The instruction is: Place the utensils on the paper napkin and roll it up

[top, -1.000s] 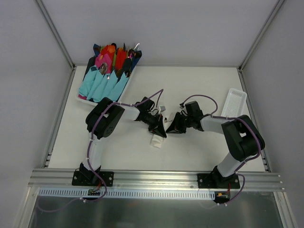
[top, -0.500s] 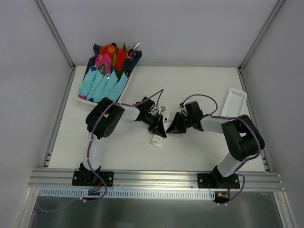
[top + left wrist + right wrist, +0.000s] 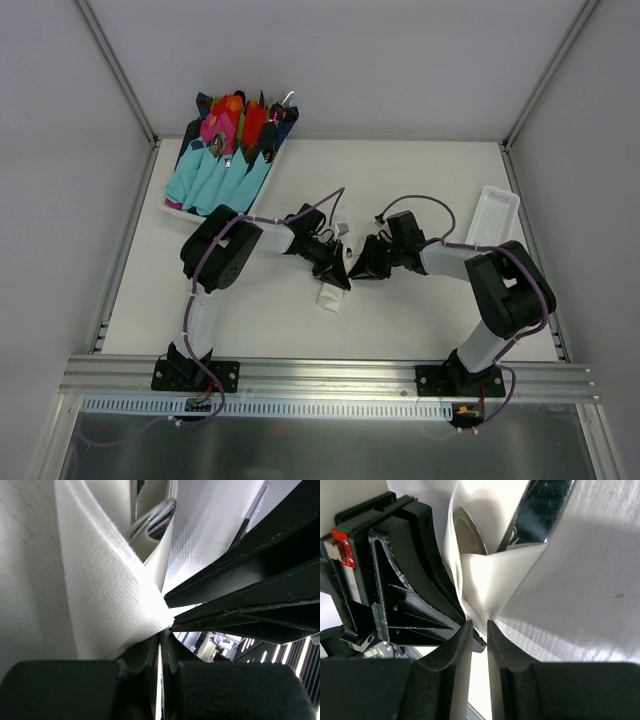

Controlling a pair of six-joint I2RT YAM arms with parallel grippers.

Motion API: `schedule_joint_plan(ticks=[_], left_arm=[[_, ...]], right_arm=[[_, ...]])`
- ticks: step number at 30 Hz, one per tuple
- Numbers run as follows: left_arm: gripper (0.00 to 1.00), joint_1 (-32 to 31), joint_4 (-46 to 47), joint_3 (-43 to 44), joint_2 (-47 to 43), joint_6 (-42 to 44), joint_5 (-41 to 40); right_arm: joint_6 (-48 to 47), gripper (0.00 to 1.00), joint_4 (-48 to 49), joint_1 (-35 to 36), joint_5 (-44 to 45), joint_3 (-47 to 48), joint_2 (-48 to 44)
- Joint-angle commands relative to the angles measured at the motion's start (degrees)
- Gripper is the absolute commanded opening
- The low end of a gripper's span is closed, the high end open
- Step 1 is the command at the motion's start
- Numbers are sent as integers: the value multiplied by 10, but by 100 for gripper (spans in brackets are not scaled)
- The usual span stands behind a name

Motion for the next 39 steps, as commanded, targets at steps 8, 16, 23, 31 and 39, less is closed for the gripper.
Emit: schedule_joint_plan(ticks=[8, 16, 23, 31, 39], left_arm=[[0, -2, -29, -8, 18, 45, -63], [0, -2, -39, -3, -3, 58, -57], [18, 0, -87, -4, -98, 115, -91], [41, -1, -189, 0, -200, 216, -191], [47, -37, -233, -8, -217, 278, -265]], right_arm=[[-14, 18, 3, 22, -16, 38, 16], [-18, 4, 15, 24, -15, 28, 35], [-11, 0, 20, 21, -14, 22, 30], [22, 0, 34, 22, -29, 22, 22], [52, 0, 48, 20, -40, 22, 21]])
